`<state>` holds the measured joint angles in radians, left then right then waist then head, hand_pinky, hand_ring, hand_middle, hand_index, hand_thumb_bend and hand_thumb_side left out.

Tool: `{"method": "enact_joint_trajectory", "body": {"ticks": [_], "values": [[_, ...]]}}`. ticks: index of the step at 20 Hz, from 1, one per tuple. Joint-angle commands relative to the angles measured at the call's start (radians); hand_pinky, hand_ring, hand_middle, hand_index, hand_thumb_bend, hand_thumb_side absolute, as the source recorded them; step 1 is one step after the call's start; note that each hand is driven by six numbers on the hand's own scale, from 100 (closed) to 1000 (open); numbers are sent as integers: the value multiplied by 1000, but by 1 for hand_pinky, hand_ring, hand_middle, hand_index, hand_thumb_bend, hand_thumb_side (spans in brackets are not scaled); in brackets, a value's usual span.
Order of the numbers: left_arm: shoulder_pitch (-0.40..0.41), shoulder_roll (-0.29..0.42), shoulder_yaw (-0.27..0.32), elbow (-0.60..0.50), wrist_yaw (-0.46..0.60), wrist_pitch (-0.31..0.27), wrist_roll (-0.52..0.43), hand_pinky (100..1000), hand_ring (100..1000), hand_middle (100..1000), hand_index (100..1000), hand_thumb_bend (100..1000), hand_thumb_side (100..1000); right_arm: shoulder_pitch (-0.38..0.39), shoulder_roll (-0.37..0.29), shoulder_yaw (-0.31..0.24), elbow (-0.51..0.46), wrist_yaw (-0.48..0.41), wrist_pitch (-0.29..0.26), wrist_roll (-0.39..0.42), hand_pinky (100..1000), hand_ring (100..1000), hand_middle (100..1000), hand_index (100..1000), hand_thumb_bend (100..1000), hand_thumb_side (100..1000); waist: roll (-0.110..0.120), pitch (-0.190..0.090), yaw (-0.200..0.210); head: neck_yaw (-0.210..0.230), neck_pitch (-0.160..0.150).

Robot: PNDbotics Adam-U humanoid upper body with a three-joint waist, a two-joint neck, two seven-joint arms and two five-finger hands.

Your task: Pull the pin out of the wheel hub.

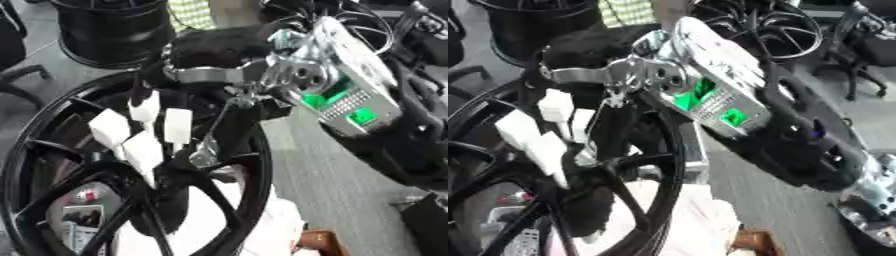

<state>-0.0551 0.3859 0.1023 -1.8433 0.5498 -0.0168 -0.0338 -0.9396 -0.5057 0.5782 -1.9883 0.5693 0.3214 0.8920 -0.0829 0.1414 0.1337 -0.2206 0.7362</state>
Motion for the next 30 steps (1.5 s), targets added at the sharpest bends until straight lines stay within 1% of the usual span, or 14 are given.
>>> {"method": "enact_joint_trajectory", "body": {"ticks": [1, 9, 13, 17, 22, 27, 29, 30], "values": [[-13, 15, 3, -11, -6, 2, -2, 728, 742, 750, 810, 163, 809, -8, 0, -4, -12, 4, 35, 15, 888, 874, 783, 848, 425, 262, 4, -11, 5, -5, 4], [-20, 20, 0, -20, -5, -1, -6, 728, 739, 750, 810, 158, 807, 8, 14, -2, -12, 34, 81, 15, 884, 870, 773, 828, 410, 255, -1, 0, 30, -17, 3], [-22, 18, -2, -20, -14, 2, -6, 728, 738, 750, 810, 162, 820, 18, 16, 1, -12, 43, 98, 15, 884, 867, 768, 811, 404, 235, -6, 10, 38, -17, 7], [-31, 17, -4, -23, -20, 2, -7, 728, 737, 750, 809, 157, 817, 22, 17, 2, -10, 30, 115, 15, 883, 866, 772, 799, 392, 217, -8, 25, 46, -18, 0], [-39, 19, -4, -27, -28, 0, -7, 728, 737, 750, 808, 154, 822, 21, 18, 4, -5, 11, 123, 15, 880, 865, 770, 787, 384, 205, -10, 44, 52, -17, -7], [-46, 16, -6, -28, -38, 1, -6, 729, 737, 750, 807, 154, 830, 23, 21, 10, 2, 6, 123, 15, 879, 865, 769, 785, 388, 190, -13, 60, 57, -15, -7], [-48, 16, -7, -29, -41, 2, -6, 729, 737, 750, 807, 154, 830, 23, 21, 11, 9, 9, 121, 14, 879, 865, 769, 783, 392, 177, -15, 64, 59, -15, -9], [-50, 16, -7, -30, -43, 2, -5, 729, 737, 750, 807, 153, 830, 24, 21, 13, 14, 11, 119, 14, 880, 865, 770, 784, 391, 157, -15, 65, 61, -15, -10]]}}
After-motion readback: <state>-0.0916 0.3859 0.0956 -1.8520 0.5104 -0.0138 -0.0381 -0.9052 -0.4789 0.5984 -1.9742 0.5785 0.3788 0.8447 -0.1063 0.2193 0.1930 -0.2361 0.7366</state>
